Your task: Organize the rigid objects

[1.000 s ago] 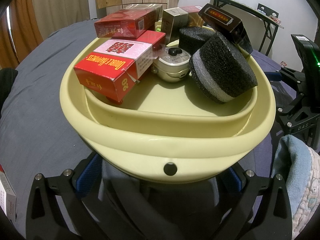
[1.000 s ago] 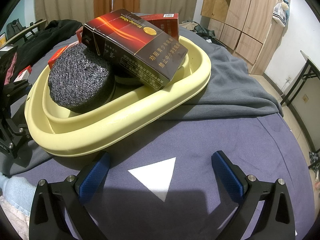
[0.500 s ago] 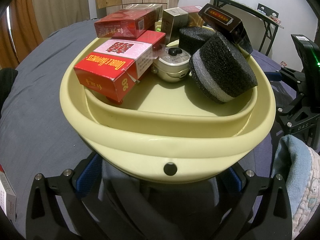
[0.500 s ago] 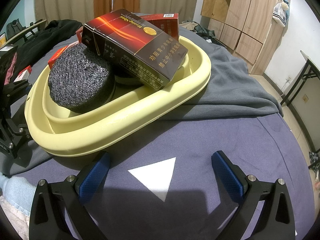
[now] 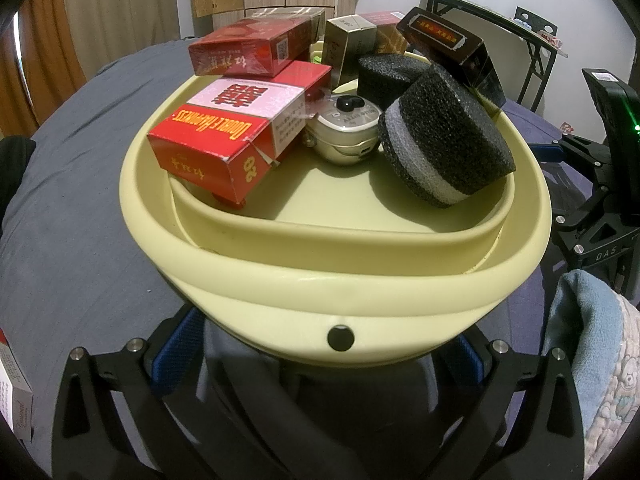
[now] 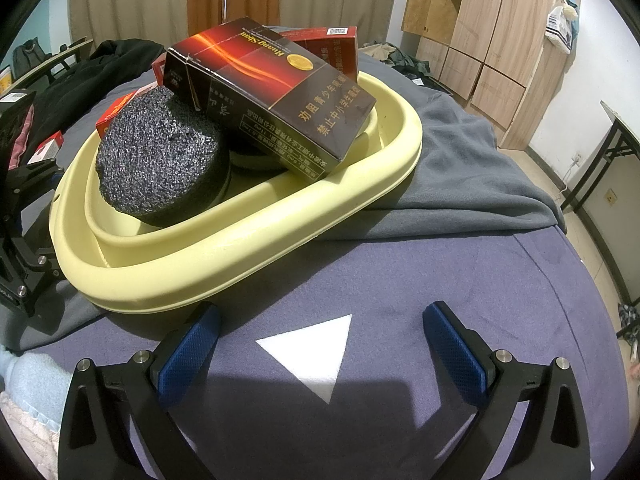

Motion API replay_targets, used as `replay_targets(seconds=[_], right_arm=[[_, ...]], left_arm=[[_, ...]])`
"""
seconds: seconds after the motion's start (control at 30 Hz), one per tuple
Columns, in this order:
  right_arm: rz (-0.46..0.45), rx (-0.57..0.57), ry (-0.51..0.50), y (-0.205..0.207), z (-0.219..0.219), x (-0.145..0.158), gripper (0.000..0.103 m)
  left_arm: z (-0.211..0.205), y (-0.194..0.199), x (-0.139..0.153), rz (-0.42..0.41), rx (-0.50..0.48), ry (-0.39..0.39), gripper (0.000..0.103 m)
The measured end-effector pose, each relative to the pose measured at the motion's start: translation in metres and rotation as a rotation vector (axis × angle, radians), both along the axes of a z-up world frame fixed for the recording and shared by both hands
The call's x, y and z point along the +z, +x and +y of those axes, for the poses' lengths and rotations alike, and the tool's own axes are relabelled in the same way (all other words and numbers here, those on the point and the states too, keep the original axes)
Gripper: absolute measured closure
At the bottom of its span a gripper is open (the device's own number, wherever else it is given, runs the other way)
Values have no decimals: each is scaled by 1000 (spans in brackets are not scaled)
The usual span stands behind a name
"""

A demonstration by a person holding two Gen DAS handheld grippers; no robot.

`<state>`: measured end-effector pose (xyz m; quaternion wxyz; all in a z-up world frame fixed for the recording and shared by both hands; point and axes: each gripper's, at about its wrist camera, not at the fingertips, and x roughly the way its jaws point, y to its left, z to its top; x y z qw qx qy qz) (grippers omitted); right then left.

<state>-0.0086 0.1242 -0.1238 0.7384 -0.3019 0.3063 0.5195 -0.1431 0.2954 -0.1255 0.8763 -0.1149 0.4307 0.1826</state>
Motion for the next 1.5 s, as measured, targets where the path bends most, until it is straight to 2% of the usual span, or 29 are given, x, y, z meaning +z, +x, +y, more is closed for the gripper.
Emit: replay_targets(seconds=[1.5], right_arm=[[0, 0, 0, 0, 0, 0, 0]], left_arm=[[0, 0, 0, 0, 0, 0, 0]])
